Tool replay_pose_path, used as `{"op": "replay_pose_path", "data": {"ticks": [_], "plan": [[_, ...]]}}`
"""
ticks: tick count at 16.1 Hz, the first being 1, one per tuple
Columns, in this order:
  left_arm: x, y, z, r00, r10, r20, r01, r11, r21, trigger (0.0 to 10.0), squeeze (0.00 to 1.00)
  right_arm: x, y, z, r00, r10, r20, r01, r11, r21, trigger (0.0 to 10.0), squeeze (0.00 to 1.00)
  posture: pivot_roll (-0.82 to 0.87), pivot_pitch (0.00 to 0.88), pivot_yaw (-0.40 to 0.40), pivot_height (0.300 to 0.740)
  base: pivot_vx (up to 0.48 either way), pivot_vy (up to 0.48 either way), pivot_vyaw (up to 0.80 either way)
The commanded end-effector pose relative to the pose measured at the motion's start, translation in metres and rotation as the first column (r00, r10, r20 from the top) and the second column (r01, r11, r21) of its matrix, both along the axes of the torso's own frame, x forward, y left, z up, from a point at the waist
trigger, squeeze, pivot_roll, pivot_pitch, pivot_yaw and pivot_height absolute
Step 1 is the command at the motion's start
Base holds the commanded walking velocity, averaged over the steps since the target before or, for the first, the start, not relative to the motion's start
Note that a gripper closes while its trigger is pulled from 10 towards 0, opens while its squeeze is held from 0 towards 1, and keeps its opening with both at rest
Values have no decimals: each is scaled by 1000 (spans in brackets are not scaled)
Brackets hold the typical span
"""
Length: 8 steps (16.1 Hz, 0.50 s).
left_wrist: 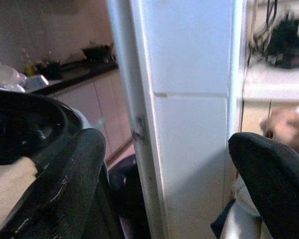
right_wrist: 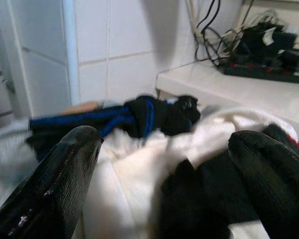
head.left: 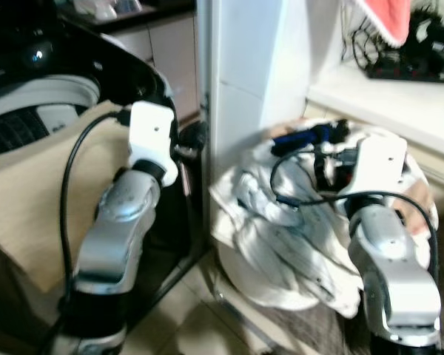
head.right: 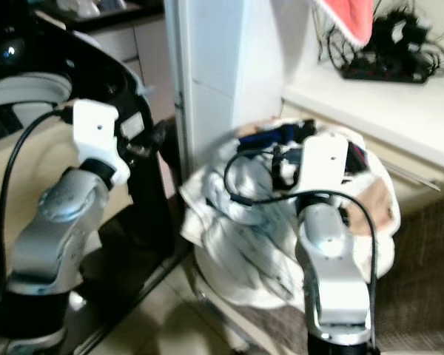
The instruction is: Clothes washing
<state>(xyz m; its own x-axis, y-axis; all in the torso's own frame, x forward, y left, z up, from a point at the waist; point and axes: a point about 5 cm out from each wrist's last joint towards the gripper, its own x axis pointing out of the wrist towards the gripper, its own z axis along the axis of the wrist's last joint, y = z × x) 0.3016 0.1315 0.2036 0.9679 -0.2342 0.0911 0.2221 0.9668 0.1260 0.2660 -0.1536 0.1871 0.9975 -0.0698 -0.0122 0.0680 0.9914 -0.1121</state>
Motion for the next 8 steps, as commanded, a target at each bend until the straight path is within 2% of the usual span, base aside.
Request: {"op": "replay_pose_path", "data": {"ticks": [1,3,6,8], "plan": [[1,-8,1,999,-37,7,37,999,1,10000,0,-2,-8,0,1000,-15,-6,15,1000,-19,10000,0,-95,0,-8,740,0,0,-800],[3,-5,1,1000,-29,6,29,1000,4,10000,0,-2,-6,-1,1000,5,-2,-5,999,-39,10000,0,-101,0,-3,740,0,439,0],[4,-11,-2,999,-43,6,43,999,1,10000,0,-2,-5,-1,1000,5,4,-5,1000,-21,10000,0,-102,0,3,740,0,469,0],[4,-15,-3,998,-59,7,59,998,7,10000,0,-3,-6,0,1000,5,15,-4,999,-41,10000,0,-103,0,4,740,0,469,0]]}}
